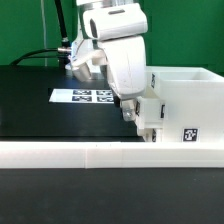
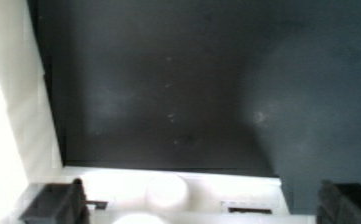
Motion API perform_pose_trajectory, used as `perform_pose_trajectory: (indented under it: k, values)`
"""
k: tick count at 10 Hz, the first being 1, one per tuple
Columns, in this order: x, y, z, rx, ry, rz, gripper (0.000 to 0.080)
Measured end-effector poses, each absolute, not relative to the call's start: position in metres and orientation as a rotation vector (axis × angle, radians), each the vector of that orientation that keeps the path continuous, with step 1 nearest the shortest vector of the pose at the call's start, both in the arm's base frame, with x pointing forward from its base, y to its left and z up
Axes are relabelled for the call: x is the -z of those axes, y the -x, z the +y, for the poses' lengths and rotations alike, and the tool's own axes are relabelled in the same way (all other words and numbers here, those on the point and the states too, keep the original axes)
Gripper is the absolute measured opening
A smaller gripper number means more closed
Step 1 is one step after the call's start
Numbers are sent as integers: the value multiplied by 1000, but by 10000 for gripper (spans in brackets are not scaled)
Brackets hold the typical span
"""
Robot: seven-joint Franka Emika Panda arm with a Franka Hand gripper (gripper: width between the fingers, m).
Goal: Assemble drawer
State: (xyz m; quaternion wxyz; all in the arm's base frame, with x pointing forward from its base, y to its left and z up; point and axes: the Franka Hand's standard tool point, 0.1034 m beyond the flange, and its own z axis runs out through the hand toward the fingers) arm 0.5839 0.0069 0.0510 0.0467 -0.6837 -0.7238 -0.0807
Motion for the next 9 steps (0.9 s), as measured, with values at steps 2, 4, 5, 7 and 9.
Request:
perform_pose_trajectory:
  k: [2,4,5,7,9]
  values:
    - [-50,-584,13,231,2098,-2189,649]
    - [-50,-585,17,223,2094,-2186,649]
    - [-50,-585,16,223,2096,-2183,649]
    - [-50,-585,16,222,2096,-2183,649]
    - [-50,-586,19,223,2085,-2209,649]
